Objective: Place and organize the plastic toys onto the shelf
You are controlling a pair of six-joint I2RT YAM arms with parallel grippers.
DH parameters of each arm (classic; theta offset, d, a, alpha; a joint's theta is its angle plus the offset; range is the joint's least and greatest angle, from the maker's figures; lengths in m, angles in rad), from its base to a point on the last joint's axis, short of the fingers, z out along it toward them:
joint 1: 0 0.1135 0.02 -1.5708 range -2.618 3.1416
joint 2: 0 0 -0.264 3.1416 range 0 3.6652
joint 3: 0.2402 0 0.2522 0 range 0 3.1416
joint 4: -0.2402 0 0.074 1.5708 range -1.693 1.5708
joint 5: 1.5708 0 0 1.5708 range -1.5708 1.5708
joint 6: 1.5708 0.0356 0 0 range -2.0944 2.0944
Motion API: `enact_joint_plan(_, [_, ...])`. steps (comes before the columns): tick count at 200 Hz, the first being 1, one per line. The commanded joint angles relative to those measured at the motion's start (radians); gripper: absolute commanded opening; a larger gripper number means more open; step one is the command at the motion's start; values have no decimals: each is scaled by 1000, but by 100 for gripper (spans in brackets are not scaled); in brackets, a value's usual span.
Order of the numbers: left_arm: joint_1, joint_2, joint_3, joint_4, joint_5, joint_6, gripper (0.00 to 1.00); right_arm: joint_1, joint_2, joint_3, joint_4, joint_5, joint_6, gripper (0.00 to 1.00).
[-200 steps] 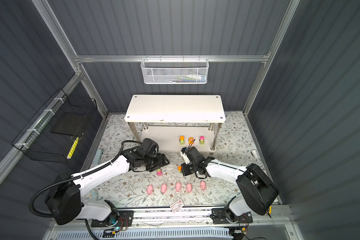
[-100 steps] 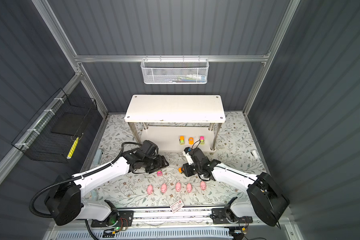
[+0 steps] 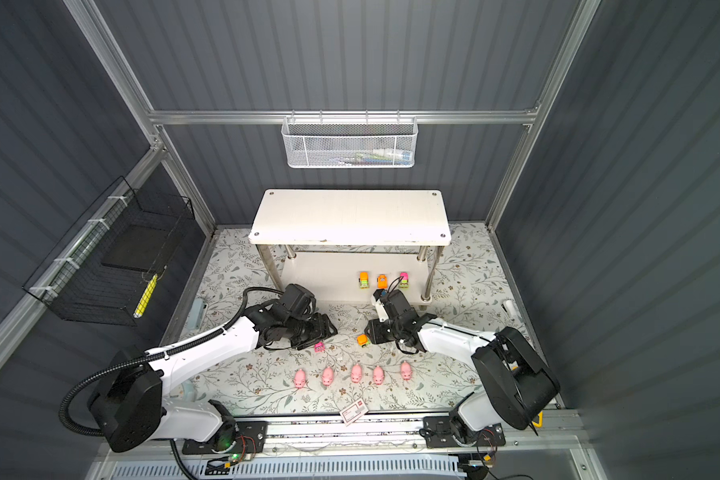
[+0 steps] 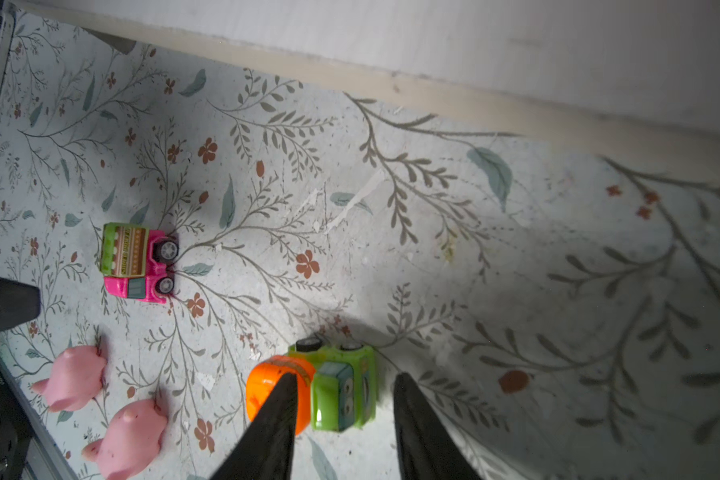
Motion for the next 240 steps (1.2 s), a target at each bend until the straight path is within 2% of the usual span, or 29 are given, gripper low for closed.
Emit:
enact_joint_plan(1, [6,-24,-11,5,17,-10,68,-3,27,26,14,-61,13,41])
enact_joint_plan(58, [6,-13,-4,5,22,3,68,-3,11,2,-52,-187,47,40])
enact_joint_plan(129, [7,25,27,9,56,-4,68,0,-63,-23,-98,-224,94,40])
enact_joint_plan(156, [6,70,54,15,143,-72,70,-2,-164,-40,-128,-110,101,43])
enact_joint_plan(169, [2,97,75,30,193,-117,72,-2,-219,-41,-159,15,98,45])
enact_joint_plan(208, [-16,170,137,80,264,-279,75,-17,-388,-88,-199,271,115,47])
enact_joint_plan(240, [-28,208,138,145,289,-434,76,-38,-511,-166,-172,376,137,49])
